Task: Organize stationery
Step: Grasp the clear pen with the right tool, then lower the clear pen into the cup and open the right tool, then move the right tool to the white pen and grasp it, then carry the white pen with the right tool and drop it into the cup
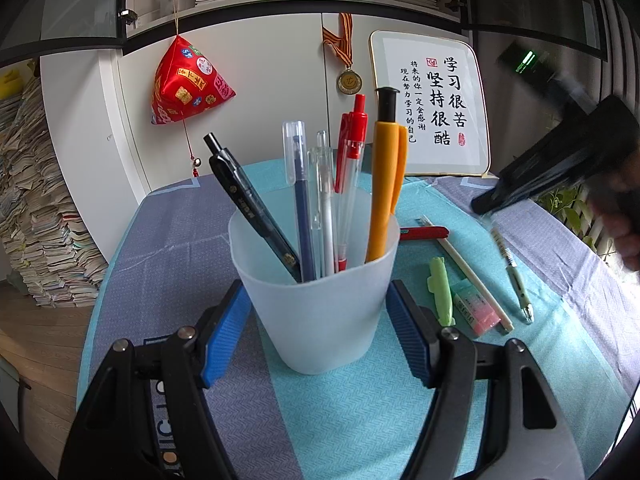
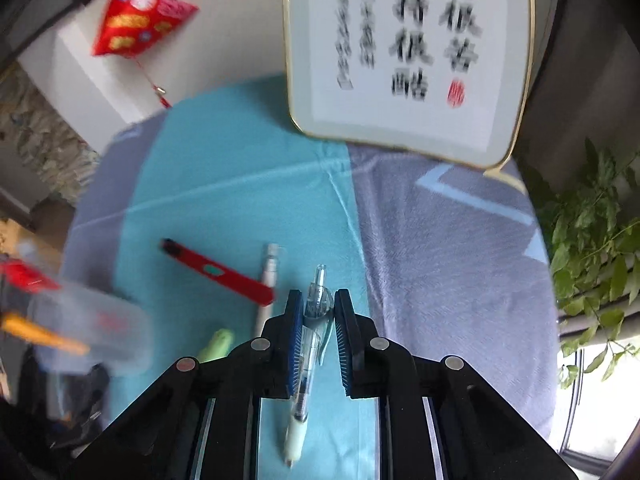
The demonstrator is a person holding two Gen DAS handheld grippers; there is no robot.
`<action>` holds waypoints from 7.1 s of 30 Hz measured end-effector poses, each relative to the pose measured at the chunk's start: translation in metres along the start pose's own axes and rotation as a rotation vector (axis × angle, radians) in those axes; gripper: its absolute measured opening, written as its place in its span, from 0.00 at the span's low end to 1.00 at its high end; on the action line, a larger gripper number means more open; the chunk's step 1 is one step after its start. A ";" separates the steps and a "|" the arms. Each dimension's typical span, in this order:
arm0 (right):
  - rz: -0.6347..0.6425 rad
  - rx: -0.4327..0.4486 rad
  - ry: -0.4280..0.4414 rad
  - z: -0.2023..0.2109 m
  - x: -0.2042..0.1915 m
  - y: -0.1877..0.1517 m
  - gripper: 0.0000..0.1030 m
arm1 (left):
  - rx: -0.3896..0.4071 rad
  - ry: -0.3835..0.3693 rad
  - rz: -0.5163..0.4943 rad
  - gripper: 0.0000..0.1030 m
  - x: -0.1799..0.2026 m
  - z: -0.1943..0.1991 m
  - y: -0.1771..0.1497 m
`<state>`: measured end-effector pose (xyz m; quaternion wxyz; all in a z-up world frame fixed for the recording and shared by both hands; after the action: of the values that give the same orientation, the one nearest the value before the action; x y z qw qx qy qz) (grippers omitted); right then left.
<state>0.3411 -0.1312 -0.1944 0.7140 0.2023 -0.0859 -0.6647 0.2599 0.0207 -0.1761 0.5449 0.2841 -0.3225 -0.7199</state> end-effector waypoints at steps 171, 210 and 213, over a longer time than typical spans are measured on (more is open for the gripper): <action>0.180 -0.098 -0.072 0.020 0.020 -0.068 0.06 | -0.014 -0.007 0.006 0.67 0.003 -0.002 0.000; 0.312 0.232 0.058 0.144 -0.084 -0.043 0.06 | -0.015 -0.007 0.007 0.67 0.001 -0.003 0.001; 0.313 0.254 0.091 0.152 -0.092 -0.040 0.06 | -0.015 -0.007 0.007 0.67 0.001 -0.003 0.001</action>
<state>0.2356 -0.0683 -0.0597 0.7805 0.3047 -0.1672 -0.5197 0.2624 0.0187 -0.1774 0.5484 0.2762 -0.3201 -0.7215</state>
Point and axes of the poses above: each gripper's, at about its wrist camera, not at the fingertips, and z roughly against the way its jaws point, x to its right, y to its top, the point moved 10 cm from there along -z, roughly the way its jaws point, and after that the axes turned 5 degrees about -x, right-handed, at the moved point
